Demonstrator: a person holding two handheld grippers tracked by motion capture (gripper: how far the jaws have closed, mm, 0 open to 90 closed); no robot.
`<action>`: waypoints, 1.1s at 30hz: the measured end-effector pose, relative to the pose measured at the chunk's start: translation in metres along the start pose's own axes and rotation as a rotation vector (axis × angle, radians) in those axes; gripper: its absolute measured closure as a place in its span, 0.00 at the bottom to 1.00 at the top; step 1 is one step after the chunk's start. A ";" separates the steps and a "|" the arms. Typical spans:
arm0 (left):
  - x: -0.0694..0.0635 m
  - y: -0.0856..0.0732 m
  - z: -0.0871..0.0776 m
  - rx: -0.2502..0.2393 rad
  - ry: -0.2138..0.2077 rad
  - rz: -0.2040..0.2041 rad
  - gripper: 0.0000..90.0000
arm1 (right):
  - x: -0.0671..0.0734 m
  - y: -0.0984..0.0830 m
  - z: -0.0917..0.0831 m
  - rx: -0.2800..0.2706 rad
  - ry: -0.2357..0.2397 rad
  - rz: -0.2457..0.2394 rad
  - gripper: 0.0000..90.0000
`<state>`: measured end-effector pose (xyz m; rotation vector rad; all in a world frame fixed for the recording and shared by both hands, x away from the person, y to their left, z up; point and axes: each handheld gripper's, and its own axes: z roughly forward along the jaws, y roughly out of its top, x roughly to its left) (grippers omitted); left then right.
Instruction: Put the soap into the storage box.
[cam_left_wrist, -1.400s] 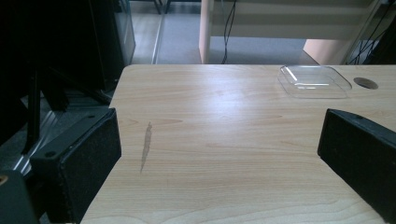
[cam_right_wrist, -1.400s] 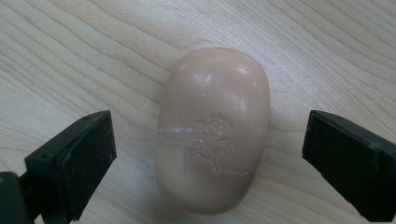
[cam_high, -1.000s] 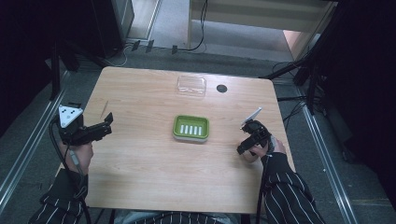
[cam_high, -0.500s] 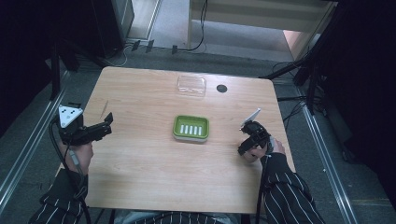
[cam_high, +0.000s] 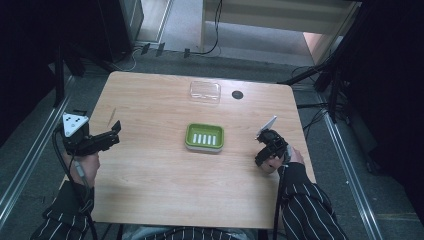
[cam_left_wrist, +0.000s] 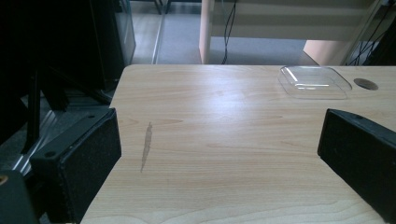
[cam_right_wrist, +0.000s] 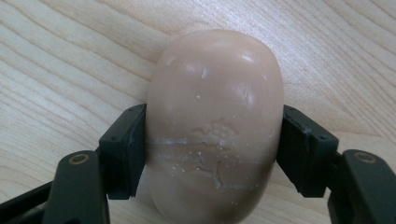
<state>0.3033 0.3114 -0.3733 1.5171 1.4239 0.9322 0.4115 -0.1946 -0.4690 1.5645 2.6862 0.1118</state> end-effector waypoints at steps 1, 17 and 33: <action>0.000 0.000 0.000 0.001 0.001 0.000 0.00 | 0.000 0.000 0.000 -0.001 0.001 -0.004 0.36; 0.000 0.000 0.000 -0.002 0.005 -0.003 0.00 | 0.002 -0.001 -0.009 -0.031 0.004 -0.034 0.37; 0.001 0.000 -0.001 -0.003 0.008 -0.001 0.00 | 0.008 0.000 -0.027 -0.088 0.008 -0.069 0.37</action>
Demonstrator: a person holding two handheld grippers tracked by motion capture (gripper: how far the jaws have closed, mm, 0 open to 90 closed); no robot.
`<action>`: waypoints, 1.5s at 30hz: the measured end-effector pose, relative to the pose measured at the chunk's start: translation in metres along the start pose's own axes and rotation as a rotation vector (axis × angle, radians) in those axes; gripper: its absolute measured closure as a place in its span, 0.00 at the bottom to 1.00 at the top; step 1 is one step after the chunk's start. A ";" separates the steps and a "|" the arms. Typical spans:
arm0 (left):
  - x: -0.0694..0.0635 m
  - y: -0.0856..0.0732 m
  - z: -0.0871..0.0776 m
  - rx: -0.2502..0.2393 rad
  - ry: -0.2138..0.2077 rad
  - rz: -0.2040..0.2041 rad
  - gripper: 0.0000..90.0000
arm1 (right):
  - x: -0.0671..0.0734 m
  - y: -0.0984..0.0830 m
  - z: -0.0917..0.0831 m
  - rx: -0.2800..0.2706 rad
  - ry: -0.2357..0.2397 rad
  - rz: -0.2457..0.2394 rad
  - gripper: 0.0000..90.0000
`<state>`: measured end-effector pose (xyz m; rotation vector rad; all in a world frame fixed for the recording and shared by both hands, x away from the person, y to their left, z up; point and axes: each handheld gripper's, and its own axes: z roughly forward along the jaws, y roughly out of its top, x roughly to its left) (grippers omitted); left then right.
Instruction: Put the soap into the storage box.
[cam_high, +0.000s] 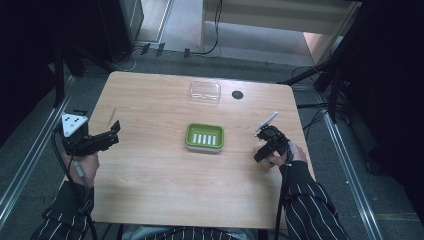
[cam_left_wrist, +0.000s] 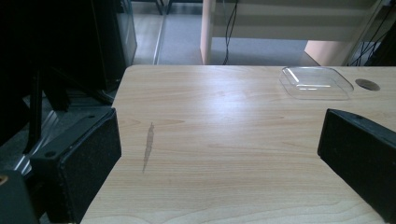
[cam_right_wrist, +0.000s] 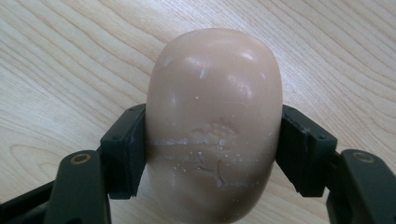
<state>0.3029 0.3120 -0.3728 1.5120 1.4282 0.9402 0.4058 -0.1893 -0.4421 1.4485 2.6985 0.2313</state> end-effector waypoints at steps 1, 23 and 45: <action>0.000 0.000 0.000 0.001 0.001 0.000 0.00 | 0.001 0.001 -0.001 0.006 0.000 0.000 0.37; 0.001 0.000 -0.001 0.003 0.001 0.001 0.00 | 0.009 0.016 -0.022 -0.056 -0.007 -0.059 0.37; 0.001 -0.001 -0.001 0.003 0.001 -0.002 0.00 | 0.019 0.036 -0.033 -0.094 -0.002 -0.116 0.37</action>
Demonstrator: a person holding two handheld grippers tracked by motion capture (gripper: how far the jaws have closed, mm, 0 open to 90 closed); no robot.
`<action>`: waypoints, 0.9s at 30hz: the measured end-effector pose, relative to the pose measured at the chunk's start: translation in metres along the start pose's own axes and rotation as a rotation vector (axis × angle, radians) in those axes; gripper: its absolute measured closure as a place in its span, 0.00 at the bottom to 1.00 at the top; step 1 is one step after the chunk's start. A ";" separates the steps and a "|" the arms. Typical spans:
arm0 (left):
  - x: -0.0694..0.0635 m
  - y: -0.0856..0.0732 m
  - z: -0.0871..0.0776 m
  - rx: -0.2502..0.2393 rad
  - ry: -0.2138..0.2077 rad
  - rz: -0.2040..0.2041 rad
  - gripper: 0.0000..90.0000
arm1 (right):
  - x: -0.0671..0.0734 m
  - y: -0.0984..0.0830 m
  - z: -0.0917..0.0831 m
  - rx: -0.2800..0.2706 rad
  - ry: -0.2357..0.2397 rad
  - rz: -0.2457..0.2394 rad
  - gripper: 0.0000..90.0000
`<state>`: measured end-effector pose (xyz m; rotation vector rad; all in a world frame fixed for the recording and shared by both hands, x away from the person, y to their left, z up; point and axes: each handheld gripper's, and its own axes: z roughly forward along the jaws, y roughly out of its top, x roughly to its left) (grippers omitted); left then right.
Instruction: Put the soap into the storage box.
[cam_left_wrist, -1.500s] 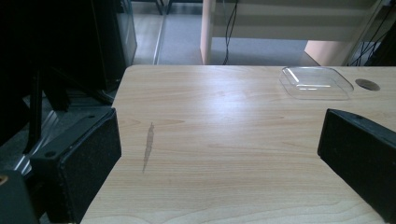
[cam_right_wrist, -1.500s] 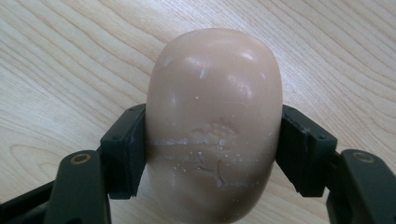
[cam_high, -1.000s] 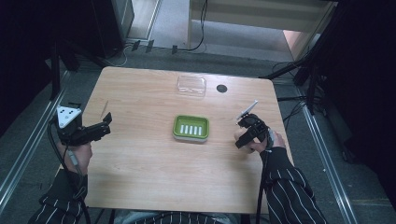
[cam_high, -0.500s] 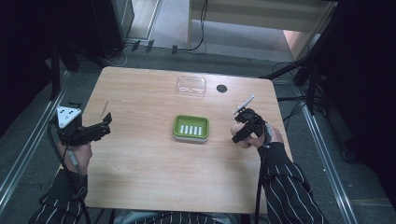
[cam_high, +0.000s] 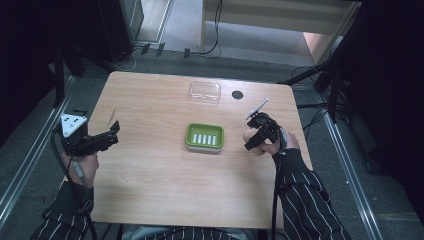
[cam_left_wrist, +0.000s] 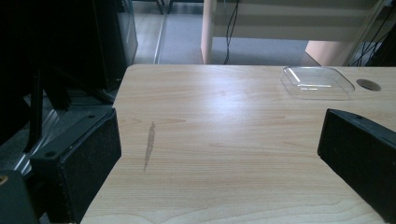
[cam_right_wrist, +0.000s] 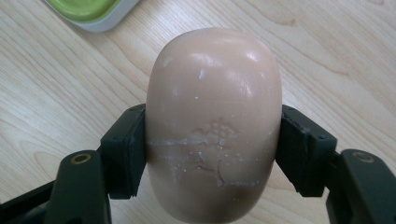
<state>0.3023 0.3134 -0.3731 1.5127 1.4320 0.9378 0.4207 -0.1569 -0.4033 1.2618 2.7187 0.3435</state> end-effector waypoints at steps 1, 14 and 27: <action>0.000 0.000 0.000 0.000 0.000 -0.001 0.00 | 0.000 0.001 -0.001 0.000 0.001 0.000 0.37; 0.000 0.000 0.000 0.001 0.002 -0.004 0.00 | 0.003 0.013 -0.004 -0.028 -0.001 -0.020 0.37; 0.000 0.000 0.000 0.001 0.003 -0.002 0.00 | 0.006 0.023 -0.007 -0.047 -0.002 -0.036 0.37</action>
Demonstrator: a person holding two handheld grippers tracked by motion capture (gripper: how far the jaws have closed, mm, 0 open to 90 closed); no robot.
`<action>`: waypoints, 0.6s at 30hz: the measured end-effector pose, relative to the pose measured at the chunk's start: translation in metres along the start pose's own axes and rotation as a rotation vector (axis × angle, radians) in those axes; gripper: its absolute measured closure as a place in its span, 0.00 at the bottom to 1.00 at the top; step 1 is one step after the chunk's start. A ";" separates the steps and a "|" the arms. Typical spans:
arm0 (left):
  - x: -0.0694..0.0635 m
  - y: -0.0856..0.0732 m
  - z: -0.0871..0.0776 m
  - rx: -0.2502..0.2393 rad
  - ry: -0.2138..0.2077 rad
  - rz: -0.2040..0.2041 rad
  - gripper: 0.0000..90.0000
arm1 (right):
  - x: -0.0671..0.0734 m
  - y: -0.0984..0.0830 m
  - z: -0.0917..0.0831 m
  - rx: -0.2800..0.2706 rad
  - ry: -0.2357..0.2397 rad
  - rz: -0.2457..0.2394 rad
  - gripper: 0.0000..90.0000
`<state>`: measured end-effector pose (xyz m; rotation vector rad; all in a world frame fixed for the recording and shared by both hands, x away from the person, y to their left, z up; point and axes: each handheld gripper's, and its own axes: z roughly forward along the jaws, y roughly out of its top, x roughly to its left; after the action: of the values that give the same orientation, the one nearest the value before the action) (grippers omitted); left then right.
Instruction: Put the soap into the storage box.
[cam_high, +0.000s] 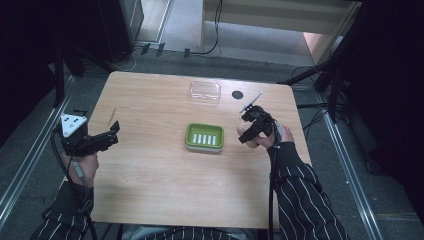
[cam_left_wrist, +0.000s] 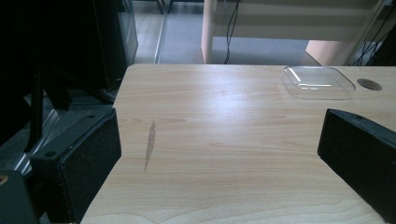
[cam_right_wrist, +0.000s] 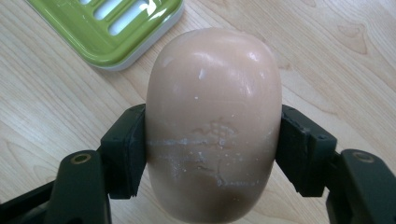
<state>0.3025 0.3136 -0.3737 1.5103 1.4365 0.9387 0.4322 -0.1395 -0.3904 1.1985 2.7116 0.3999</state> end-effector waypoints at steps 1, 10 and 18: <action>0.000 0.000 0.000 0.000 0.000 0.000 0.00 | 0.000 0.001 0.000 -0.004 0.001 -0.002 0.37; 0.000 0.000 0.000 0.002 0.000 0.002 0.00 | 0.003 0.007 0.001 -0.011 0.004 -0.027 0.37; 0.000 0.000 0.000 0.000 0.002 0.002 0.00 | 0.004 0.011 0.002 -0.022 0.004 -0.046 0.37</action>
<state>0.3022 0.3140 -0.3735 1.5119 1.4363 0.9414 0.4379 -0.1284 -0.3894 1.1287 2.7246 0.4257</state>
